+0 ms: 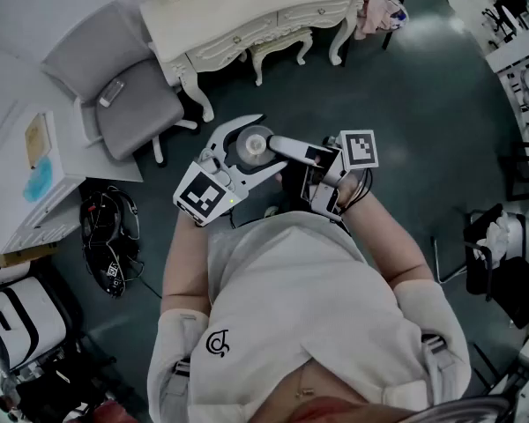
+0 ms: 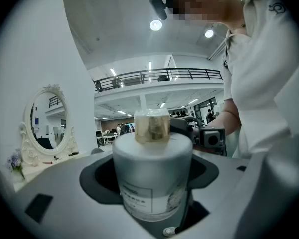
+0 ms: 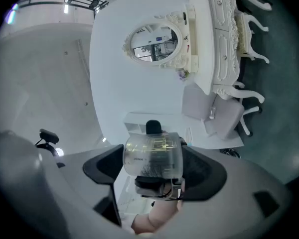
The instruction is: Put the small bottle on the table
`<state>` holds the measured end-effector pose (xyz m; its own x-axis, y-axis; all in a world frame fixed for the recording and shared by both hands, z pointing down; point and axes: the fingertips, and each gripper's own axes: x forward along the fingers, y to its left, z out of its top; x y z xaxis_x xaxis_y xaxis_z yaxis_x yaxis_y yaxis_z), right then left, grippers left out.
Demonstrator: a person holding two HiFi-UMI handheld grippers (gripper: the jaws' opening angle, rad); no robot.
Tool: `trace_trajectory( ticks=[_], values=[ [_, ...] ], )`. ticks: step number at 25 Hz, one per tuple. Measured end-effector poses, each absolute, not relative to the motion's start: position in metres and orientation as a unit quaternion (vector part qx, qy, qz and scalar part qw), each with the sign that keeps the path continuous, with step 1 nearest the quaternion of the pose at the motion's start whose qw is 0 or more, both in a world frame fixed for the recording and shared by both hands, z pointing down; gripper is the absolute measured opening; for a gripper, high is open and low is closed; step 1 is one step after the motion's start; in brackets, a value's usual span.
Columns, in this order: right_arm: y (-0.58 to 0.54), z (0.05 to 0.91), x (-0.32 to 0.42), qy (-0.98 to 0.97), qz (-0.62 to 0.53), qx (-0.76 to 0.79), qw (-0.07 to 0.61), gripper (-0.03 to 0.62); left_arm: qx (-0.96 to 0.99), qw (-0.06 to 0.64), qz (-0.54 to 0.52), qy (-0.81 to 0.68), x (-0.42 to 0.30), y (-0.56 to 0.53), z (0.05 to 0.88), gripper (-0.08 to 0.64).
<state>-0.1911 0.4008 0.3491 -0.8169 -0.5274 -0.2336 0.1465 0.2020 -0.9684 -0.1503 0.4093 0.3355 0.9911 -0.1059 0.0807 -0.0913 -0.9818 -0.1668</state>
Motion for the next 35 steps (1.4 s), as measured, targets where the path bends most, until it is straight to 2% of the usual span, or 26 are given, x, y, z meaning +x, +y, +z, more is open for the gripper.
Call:
trace_trajectory(
  ticks=[24, 35],
  values=[
    [0.379, 0.357, -0.178, 0.718, -0.631, -0.122, 0.266, 0.367, -0.995, 0.056, -0.05, 0.061, -0.138, 0.386, 0.347, 0.35],
    [0.282, 0.367, -0.108, 0.716, -0.649, -0.084, 0.244, 0.367, -0.992, 0.053, -0.064, 0.098, -0.067, 0.286, 0.356, 0.35]
  ],
)
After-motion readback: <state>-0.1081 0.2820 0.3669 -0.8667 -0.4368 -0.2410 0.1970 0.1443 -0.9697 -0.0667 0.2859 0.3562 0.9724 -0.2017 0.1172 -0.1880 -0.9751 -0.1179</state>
